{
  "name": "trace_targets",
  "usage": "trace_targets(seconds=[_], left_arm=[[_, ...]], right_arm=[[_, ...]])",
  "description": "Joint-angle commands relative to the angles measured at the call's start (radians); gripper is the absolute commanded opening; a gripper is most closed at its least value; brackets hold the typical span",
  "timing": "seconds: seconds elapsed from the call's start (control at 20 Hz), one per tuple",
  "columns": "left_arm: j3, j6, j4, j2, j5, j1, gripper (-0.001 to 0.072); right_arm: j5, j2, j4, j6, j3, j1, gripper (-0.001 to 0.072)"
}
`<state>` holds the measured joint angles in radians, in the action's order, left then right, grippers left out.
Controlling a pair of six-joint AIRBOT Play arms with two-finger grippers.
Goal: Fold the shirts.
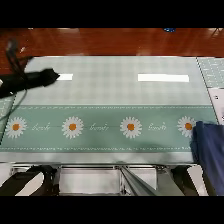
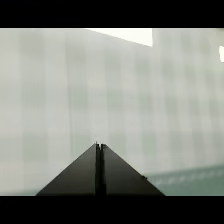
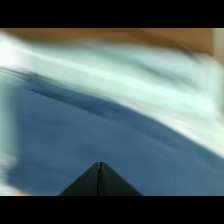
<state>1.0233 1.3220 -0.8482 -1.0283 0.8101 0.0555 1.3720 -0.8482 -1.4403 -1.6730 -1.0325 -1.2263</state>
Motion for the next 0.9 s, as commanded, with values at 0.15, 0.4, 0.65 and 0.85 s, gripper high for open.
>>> trace_targets(seconds=[0.15, 0.4, 0.65, 0.85], left_arm=[[0.525, 0.0, -0.013, -0.125, 0.108, -0.007, 0.0022], [0.41, 0.124, -0.373, -0.154, 0.225, -0.195, 0.0022], [0.2, 0.22, -0.488, -0.222, 0.197, -0.23, 0.0023], [0.201, 0.206, -0.488, -0.224, 0.197, -0.23, 0.0023]], right_arm=[[-0.272, -0.19, 0.576, 0.279, -0.435, 0.532, 0.0027], [-0.187, -0.313, 0.093, 0.202, -0.436, 1.144, 0.0027], [-0.151, -0.453, -0.127, -0.004, -0.26, 1.298, 0.0026], [-0.158, -0.461, -0.135, -0.008, -0.261, 1.298, 0.0026]])
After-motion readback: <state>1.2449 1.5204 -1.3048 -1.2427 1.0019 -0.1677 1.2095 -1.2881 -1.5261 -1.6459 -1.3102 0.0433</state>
